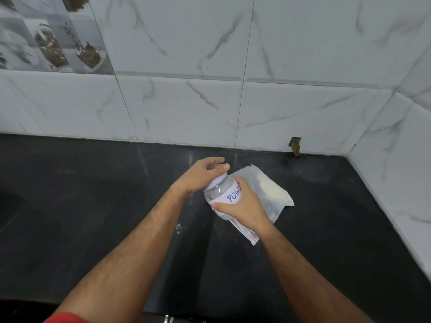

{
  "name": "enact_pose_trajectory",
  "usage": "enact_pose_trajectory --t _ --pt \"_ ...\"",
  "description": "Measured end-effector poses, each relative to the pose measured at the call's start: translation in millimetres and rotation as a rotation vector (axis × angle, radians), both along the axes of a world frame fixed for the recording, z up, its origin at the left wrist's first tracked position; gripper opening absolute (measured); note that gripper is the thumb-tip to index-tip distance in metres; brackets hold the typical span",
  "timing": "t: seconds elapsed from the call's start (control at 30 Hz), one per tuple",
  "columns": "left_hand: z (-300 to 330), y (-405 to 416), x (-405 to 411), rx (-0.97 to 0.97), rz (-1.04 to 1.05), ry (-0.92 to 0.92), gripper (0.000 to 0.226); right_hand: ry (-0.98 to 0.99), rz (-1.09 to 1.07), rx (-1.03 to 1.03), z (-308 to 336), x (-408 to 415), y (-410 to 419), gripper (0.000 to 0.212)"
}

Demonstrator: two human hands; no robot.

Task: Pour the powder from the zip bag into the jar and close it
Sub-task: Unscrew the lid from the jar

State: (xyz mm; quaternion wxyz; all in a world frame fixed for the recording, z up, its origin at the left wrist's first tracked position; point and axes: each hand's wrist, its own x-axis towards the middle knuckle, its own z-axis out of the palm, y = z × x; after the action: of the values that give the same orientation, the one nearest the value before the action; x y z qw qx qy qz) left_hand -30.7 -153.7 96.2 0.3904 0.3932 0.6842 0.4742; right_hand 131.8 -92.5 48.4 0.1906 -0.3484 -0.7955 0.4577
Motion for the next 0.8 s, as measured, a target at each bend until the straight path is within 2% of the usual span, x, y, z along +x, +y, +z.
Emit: enact_pose_trajectory --t 0.03,0.07,0.17,0.27,0.33,0.43,0.5,0.63,0.67,0.73,0.8 --pt "1 -1 2 0.007 0.009 0.007 0.031 0.006 -0.018 0.007 0 1 0 0.075" --pt "1 -2 2 0.015 -0.001 0.021 0.029 0.009 -0.032 0.013 1 1 1 0.075" --pt "-2 -10 -2 -0.009 -0.023 0.039 0.033 -0.008 -0.049 0.046 2 4 5 0.074" --pt "-3 -19 -12 -0.073 0.006 0.026 0.071 -0.015 -0.065 0.042 0 4 8 0.076" --pt "-3 -22 -18 -0.103 0.025 0.057 0.080 -0.029 -0.060 0.038 1 5 10 0.079" --pt "0 -19 -15 -0.137 0.074 0.173 0.079 -0.021 -0.060 0.043 1 7 9 0.078" --pt "2 -12 -7 -0.081 0.054 0.173 0.073 0.003 -0.039 0.049 0 6 4 0.078" --pt "9 -3 10 0.018 0.036 0.095 0.028 0.041 -0.006 0.062 0 3 -3 0.082" --pt "9 -4 10 0.029 0.016 0.102 0.026 0.048 -0.018 0.064 0 3 -1 0.082" --pt "6 -7 7 -0.005 -0.060 0.148 0.030 0.037 -0.025 0.094 0 4 2 0.082" --pt "5 -11 0 -0.109 -0.145 0.232 0.058 0.007 -0.010 0.121 -2 6 5 0.079"
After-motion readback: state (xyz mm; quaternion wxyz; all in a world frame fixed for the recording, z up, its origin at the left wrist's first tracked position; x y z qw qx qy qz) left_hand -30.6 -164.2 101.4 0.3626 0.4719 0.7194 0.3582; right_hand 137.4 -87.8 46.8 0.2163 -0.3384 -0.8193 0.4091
